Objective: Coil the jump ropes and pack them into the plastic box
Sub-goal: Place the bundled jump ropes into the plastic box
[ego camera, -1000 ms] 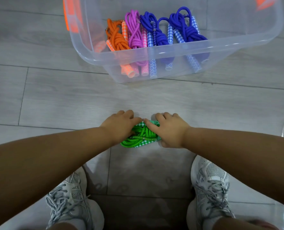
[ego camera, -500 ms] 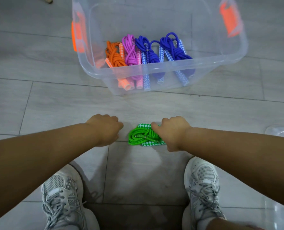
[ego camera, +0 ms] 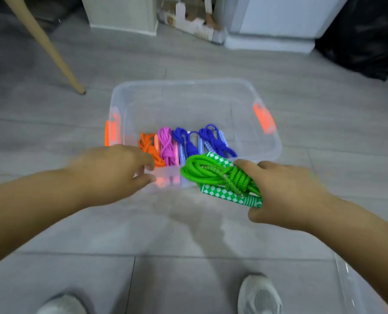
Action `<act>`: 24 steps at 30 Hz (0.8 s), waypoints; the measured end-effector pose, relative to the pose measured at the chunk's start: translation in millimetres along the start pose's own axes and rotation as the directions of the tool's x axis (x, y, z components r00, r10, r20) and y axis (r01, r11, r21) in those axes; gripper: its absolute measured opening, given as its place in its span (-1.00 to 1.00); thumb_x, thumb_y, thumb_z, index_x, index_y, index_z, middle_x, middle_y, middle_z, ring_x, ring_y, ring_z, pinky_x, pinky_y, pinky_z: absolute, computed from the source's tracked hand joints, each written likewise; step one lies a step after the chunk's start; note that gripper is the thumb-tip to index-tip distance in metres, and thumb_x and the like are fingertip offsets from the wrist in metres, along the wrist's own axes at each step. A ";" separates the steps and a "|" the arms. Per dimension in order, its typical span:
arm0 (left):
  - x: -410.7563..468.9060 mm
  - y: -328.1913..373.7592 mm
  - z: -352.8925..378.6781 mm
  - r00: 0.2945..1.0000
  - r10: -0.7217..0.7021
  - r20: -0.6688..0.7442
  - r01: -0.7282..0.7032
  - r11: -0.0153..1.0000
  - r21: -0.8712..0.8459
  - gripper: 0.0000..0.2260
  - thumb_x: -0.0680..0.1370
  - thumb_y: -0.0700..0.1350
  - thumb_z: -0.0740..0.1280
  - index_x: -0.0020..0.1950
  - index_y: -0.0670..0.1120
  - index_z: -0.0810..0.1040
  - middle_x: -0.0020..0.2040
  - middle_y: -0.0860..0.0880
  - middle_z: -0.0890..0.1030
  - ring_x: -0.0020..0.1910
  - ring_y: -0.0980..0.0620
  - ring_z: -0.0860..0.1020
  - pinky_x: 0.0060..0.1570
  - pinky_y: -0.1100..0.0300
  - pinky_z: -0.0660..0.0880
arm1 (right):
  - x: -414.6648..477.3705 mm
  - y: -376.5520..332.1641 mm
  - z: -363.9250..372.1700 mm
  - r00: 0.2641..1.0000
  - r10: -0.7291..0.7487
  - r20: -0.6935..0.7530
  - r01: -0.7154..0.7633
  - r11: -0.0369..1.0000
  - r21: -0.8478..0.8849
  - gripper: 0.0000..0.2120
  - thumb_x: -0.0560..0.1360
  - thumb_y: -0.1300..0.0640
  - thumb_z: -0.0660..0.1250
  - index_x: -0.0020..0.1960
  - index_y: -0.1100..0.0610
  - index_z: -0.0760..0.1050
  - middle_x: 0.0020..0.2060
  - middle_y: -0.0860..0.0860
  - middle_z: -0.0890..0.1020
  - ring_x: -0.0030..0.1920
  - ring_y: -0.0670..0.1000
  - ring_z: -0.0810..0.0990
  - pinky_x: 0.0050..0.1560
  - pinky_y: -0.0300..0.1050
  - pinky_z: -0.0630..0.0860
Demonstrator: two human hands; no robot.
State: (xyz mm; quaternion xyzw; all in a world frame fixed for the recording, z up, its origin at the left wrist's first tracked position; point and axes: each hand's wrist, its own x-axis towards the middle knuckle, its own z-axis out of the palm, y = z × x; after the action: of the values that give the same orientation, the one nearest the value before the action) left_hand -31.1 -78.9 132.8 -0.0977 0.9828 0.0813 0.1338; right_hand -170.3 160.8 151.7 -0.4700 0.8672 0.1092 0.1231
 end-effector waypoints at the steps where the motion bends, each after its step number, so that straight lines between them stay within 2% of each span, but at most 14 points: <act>1: 10.5 -4.3 -8.7 0.999 -0.017 -0.050 0.016 1.000 -0.015 -0.77 0.55 0.15 0.19 0.16 0.15 0.48 0.06 0.19 0.54 0.04 0.11 0.53 0.01 0.20 0.47 | 3.2 4.3 -9.5 0.999 0.022 -0.038 -0.021 0.999 0.026 -0.20 0.27 -0.15 0.31 0.38 -0.22 -0.05 0.07 -0.09 0.49 0.02 0.10 0.56 -0.17 -0.12 0.44; 5: 66.3 -24.7 -24.9 0.983 -0.070 -0.167 0.069 0.998 -0.013 -0.70 0.56 0.09 0.22 0.26 0.07 0.45 0.16 0.06 0.50 0.15 0.02 0.49 0.11 0.16 0.44 | 30.6 20.3 -36.2 0.988 0.084 -0.129 -0.074 0.994 0.081 -0.24 0.25 -0.16 0.31 0.34 -0.24 -0.01 0.08 -0.12 0.50 0.03 0.06 0.56 -0.20 -0.13 0.41; 8: 114.1 -40.4 -20.4 0.981 -0.065 -0.181 0.073 0.997 0.037 -0.55 0.56 0.07 0.22 0.44 0.03 0.29 0.31 -0.02 0.37 0.32 -0.05 0.36 0.26 0.11 0.35 | 64.1 29.8 -42.4 0.984 0.113 -0.140 -0.102 0.992 0.079 -0.29 0.27 -0.17 0.31 0.33 -0.20 0.05 0.09 -0.10 0.51 0.05 0.07 0.55 -0.15 -0.11 0.42; 12: 167.0 -53.8 -5.9 0.986 -0.116 -0.119 0.131 0.983 0.130 -0.41 0.58 0.06 0.18 0.54 -0.03 0.02 0.50 -0.07 0.08 0.47 -0.09 0.10 0.42 0.05 0.15 | 123.9 39.1 -26.3 0.989 0.143 -0.044 -0.140 0.988 0.066 -0.39 0.29 -0.16 0.34 0.26 -0.10 0.19 0.02 -0.03 0.52 0.06 0.10 0.55 -0.15 -0.12 0.39; 14: 187.6 -58.3 1.8 0.983 -0.153 -0.102 0.168 0.973 0.157 -0.36 0.59 0.05 0.17 0.54 -0.05 -0.10 0.54 -0.09 -0.08 0.51 -0.12 -0.05 0.47 0.05 -0.01 | 155.4 44.9 -12.3 0.987 0.159 0.029 -0.160 0.986 0.047 -0.45 0.29 -0.12 0.35 0.20 -0.02 0.24 -0.02 0.01 0.54 0.04 0.12 0.56 -0.11 -0.10 0.44; 16: 203.5 -63.0 8.5 0.976 -0.192 -0.103 0.207 0.965 0.162 -0.32 0.59 0.06 0.17 0.54 -0.08 -0.17 0.54 -0.13 -0.16 0.52 -0.15 -0.12 0.48 0.03 -0.12 | 182.2 49.3 5.5 0.981 0.173 0.084 -0.177 0.984 0.037 -0.50 0.30 -0.08 0.37 0.14 0.03 0.27 -0.05 0.03 0.53 0.01 0.13 0.56 -0.17 -0.11 0.41; 19: 217.9 -71.6 16.6 0.967 -0.217 -0.132 0.236 0.960 0.150 -0.28 0.57 0.05 0.20 0.54 -0.12 -0.18 0.54 -0.13 -0.13 0.51 -0.16 -0.10 0.49 -0.03 -0.13 | 214.4 50.8 34.9 0.970 0.191 0.148 -0.197 0.980 0.023 -0.47 0.33 -0.05 0.37 0.20 0.07 0.26 0.03 0.05 0.55 0.05 0.15 0.57 -0.18 -0.12 0.33; 22: 220.6 -77.0 26.9 0.961 -0.179 -0.211 0.213 0.966 0.148 -0.25 0.54 0.03 0.25 0.54 -0.14 -0.13 0.53 -0.13 -0.05 0.48 -0.18 -0.03 0.47 -0.05 -0.12 | 237.7 45.6 65.7 0.945 0.257 0.204 -0.278 0.957 0.084 -0.44 0.38 -0.02 0.35 0.26 0.12 0.21 0.12 0.09 0.54 0.13 0.16 0.55 -0.12 -0.10 0.33; 24: 220.2 -81.1 36.4 0.954 -0.120 -0.276 0.175 0.967 0.184 -0.19 0.45 0.01 0.40 0.53 -0.21 0.03 0.50 -0.20 0.12 0.43 -0.25 0.12 0.43 -0.14 0.02 | 247.0 38.8 83.3 0.919 0.302 0.253 -0.338 0.934 0.114 -0.40 0.41 0.00 0.33 0.32 0.17 0.15 0.16 0.12 0.52 0.16 0.16 0.53 -0.07 -0.09 0.37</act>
State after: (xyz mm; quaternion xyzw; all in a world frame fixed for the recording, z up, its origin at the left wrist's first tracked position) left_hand -212.9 -188.1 26.0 -0.1665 0.9849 -0.0449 0.0177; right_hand -324.1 12.3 -2.4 -0.2946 0.9179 0.1142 0.2400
